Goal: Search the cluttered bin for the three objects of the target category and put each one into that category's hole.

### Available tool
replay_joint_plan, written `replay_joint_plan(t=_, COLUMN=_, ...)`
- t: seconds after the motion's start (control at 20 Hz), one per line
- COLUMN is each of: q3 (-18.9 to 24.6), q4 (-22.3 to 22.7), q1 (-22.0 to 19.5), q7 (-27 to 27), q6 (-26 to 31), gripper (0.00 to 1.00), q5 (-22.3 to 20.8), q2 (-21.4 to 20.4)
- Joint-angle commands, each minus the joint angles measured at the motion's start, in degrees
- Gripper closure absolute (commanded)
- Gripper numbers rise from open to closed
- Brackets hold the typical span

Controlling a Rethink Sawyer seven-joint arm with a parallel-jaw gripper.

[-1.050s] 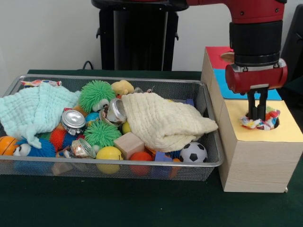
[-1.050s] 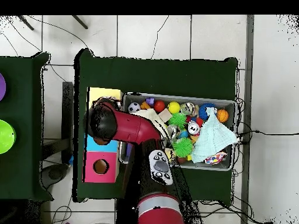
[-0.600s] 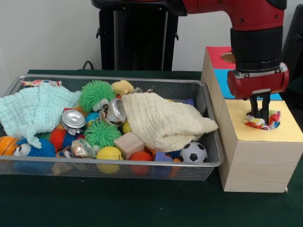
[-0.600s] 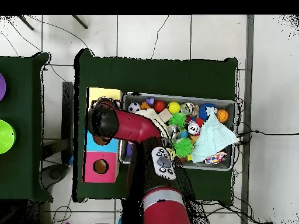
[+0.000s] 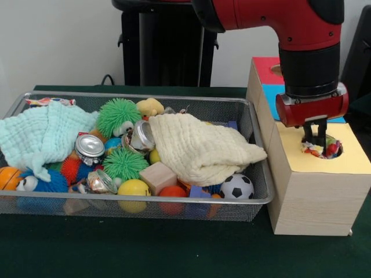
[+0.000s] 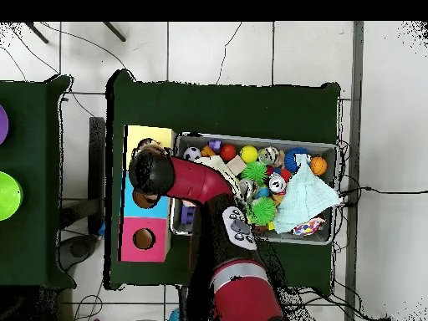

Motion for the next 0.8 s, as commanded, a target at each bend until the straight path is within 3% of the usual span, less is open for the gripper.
replay_joint_plan(t=0.05, q3=1.35, q4=-0.45, q1=-0.16, q7=10.0, q6=9.27, gripper=1.0, q5=0.91, q2=2.63)
replay_joint_plan(t=0.65, q3=1.97, q4=1.76, q1=-0.5, q7=10.89, q6=9.77, gripper=1.0, q5=1.21, q2=0.2)
replay_joint_plan(t=0.8, q3=2.0, q4=2.35, q1=-0.74, q7=11.27, q6=13.07, gripper=1.0, q5=1.83, q2=-2.79)
